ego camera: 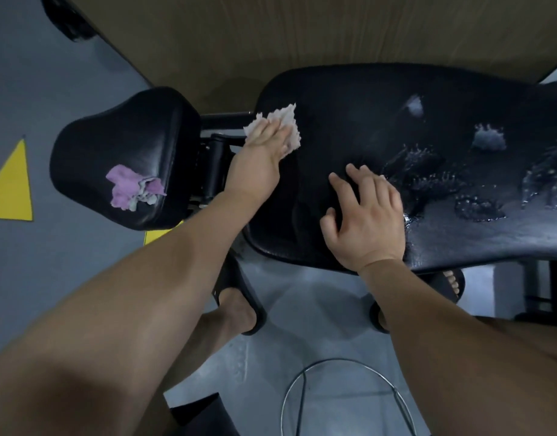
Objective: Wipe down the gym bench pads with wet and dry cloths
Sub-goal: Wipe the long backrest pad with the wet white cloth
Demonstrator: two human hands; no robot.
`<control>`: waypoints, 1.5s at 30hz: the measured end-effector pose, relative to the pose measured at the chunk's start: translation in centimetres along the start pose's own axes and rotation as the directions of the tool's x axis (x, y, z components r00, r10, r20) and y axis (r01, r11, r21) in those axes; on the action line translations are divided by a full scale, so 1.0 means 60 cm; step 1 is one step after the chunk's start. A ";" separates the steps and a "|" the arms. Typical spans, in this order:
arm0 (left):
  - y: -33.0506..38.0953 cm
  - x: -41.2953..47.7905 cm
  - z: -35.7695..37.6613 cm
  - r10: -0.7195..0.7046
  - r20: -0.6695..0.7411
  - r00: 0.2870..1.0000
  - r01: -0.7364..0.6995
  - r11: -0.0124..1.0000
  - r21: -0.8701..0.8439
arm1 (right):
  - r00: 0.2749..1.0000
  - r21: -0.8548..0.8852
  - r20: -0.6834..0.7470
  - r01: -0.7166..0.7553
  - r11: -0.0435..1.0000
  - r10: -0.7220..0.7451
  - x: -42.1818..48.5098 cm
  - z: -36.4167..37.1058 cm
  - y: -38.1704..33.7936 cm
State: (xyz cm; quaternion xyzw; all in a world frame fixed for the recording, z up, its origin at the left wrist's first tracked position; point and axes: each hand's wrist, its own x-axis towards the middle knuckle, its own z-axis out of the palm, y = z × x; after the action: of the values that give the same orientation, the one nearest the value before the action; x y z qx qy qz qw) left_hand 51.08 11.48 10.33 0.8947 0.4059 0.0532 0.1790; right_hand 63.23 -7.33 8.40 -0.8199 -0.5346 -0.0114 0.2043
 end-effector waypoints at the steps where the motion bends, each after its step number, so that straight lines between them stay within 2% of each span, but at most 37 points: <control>1: -0.002 0.018 -0.002 -0.004 -0.002 1.000 0.005 1.000 0.009 | 1.000 0.002 0.012 -0.001 1.000 0.001 0.000 0.000 0.000; 6: -0.003 0.141 -0.015 -0.054 0.010 0.998 0.053 0.996 0.068 | 0.999 0.010 0.033 -0.010 1.000 0.010 0.004 0.001 0.003; 10: -0.006 0.195 -0.035 -0.142 0.038 0.989 0.146 0.978 -0.147 | 0.998 -0.011 0.065 -0.015 1.000 0.015 0.004 0.000 0.002; 14: -0.036 0.178 -0.040 -0.209 0.073 0.975 0.221 0.941 -0.257 | 0.999 -0.007 0.048 -0.009 1.000 0.010 0.003 0.001 0.000; 20: -0.068 0.062 -0.020 -0.370 0.105 0.923 0.362 0.746 -0.558 | 1.000 -0.013 -0.001 0.012 1.000 -0.012 -0.001 0.004 -0.001; 25: -0.055 -0.053 -0.003 -0.454 0.138 0.880 0.411 0.584 -0.700 | 1.000 -0.009 0.001 0.009 1.000 -0.009 -0.004 0.003 -0.001; 29: -0.027 -0.135 0.006 -0.516 0.141 0.845 0.437 0.516 -0.736 | 1.000 -0.010 0.018 0.013 1.000 -0.013 -0.005 -0.001 -0.001; 42: 0.016 -0.272 0.051 -0.647 0.084 0.758 0.514 0.513 -0.687 | 0.996 -0.007 0.090 0.002 1.000 -0.001 -0.012 -0.017 -0.008; 45: 0.032 -0.284 0.067 -0.677 0.070 0.733 0.498 0.465 -0.732 | 0.989 -0.021 0.151 0.000 1.000 0.003 -0.013 -0.024 -0.011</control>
State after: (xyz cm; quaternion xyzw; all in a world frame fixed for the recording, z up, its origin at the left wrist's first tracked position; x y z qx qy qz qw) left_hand 42.10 -3.52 8.13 0.5430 0.6544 0.2428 0.4669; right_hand 62.61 -8.31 9.77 -0.8208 -0.5479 0.0452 0.1548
